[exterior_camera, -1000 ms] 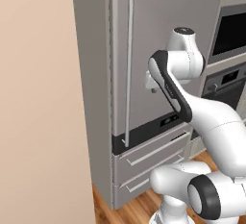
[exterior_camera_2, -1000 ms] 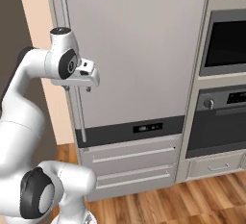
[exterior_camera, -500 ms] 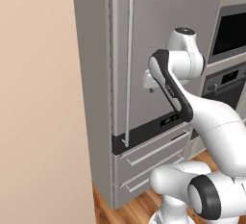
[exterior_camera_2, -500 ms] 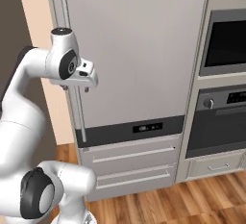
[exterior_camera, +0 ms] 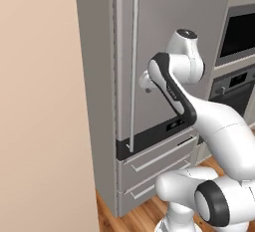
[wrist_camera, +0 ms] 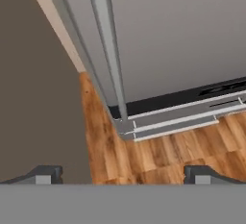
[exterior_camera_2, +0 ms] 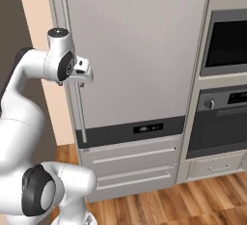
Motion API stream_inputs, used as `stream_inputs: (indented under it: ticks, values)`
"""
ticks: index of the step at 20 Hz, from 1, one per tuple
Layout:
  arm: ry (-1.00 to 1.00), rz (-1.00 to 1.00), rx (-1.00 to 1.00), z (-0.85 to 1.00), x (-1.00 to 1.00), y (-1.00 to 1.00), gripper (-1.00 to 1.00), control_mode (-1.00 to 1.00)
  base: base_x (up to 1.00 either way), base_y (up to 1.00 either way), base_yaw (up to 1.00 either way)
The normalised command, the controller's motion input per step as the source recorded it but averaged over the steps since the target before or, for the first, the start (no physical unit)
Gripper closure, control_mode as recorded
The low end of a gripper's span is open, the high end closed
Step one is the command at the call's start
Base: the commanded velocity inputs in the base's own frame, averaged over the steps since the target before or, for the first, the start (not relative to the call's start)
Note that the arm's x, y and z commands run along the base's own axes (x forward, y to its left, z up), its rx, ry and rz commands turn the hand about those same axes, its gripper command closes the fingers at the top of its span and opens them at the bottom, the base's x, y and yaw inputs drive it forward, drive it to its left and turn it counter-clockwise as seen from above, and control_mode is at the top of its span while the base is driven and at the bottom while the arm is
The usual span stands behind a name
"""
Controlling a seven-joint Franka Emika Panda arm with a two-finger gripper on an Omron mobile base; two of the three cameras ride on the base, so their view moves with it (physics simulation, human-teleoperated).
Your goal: Retrieve the butter from the fridge and place it on a plate on the dining table. Then retrieve the butter knife by the fridge and place it near the plate.
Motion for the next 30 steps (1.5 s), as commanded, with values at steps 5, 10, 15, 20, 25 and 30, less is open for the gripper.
stream_inputs:
  ticks: [5, 10, 15, 20, 25, 30]
  values:
    - [-0.40, 0.09, 0.06, 0.03, 0.18, 0.11, -1.00, -1.00, 0.00, 0.00, 0.00]
    - [-0.28, 0.03, 0.04, 0.00, 0.20, 0.07, -1.00, -1.00, 0.00, 0.00, 0.00]
    - [0.00, 0.00, 0.00, -0.01, 0.38, 0.20, -1.00, -1.00, 0.00, 0.00, 0.00]
    - [0.00, 0.00, 0.00, 0.00, 0.42, 0.25, -1.00, -1.00, 0.00, 0.00, 0.00]
    - [0.00, 0.00, -0.03, 0.00, 0.64, 0.06, -1.00, -1.00, 0.00, 0.00, 0.00]
    - [0.00, 0.05, 0.00, -0.02, 0.63, 0.00, -1.00, -1.00, 0.00, 0.00, 0.00]
